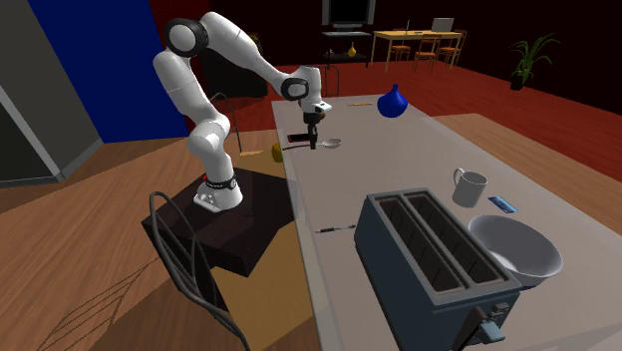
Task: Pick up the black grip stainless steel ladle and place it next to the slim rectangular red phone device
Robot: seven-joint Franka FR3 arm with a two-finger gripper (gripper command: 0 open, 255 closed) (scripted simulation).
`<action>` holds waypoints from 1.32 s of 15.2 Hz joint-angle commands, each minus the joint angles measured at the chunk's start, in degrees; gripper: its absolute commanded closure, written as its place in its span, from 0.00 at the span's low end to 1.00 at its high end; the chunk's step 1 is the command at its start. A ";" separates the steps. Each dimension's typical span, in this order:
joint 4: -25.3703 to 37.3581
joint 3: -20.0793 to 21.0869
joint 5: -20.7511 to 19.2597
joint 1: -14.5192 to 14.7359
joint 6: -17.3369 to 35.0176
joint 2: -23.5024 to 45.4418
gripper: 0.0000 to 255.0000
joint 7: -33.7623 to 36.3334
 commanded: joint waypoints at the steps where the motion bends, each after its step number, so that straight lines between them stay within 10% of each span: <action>1: -0.75 0.33 -0.46 -0.19 1.88 1.17 1.00 0.54; 9: -1.07 0.47 -0.69 -0.29 2.70 1.70 1.00 0.78; 10: -1.06 0.47 -0.69 -0.29 2.70 1.70 0.00 0.78; 20: 2.71 -0.48 1.18 0.72 -5.66 -3.12 0.00 -0.70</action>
